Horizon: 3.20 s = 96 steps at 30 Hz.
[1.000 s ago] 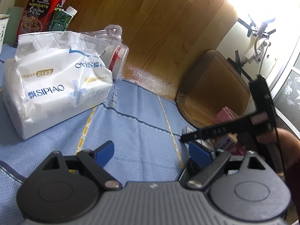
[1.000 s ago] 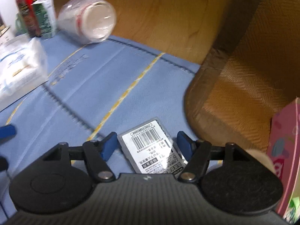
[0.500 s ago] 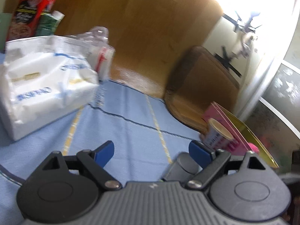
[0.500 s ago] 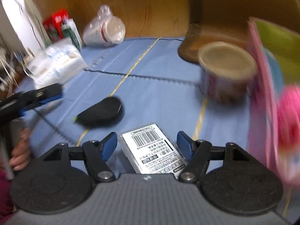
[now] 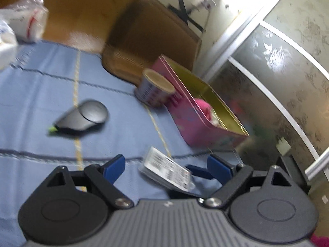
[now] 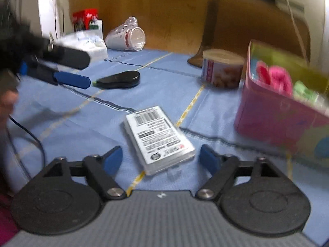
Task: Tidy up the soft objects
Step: 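Carry the white box into the tin and open the right tool, then grasp the black oval correction-tape dispenser with the right tool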
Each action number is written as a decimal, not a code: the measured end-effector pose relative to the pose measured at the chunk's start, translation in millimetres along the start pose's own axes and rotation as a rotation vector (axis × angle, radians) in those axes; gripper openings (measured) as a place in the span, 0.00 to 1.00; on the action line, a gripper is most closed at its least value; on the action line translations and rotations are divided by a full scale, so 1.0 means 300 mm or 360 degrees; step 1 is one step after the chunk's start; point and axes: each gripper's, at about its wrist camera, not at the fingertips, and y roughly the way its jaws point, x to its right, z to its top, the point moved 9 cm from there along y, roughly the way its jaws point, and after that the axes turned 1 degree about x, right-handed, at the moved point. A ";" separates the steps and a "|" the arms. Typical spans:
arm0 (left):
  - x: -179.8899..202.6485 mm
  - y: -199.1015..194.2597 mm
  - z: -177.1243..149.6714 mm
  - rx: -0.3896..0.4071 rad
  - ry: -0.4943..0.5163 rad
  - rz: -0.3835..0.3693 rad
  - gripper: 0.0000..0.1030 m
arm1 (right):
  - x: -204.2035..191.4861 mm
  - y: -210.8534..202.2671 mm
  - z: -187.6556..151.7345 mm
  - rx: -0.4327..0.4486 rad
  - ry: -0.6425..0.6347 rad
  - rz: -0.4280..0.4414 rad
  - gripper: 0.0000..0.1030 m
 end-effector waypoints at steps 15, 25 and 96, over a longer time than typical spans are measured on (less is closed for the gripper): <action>0.047 0.200 -0.024 -0.0242 -0.0141 -0.0062 0.29 | 0.067 -0.053 -0.029 0.0254 0.0791 0.0251 0.62; 0.398 0.307 0.236 -0.0111 0.0303 -0.0218 0.31 | 0.242 -0.220 0.159 0.0723 0.0525 -0.0156 0.62; -0.244 -0.051 0.075 0.0098 -0.0313 0.0064 0.63 | -0.147 0.220 0.210 0.0154 0.0372 0.0046 0.77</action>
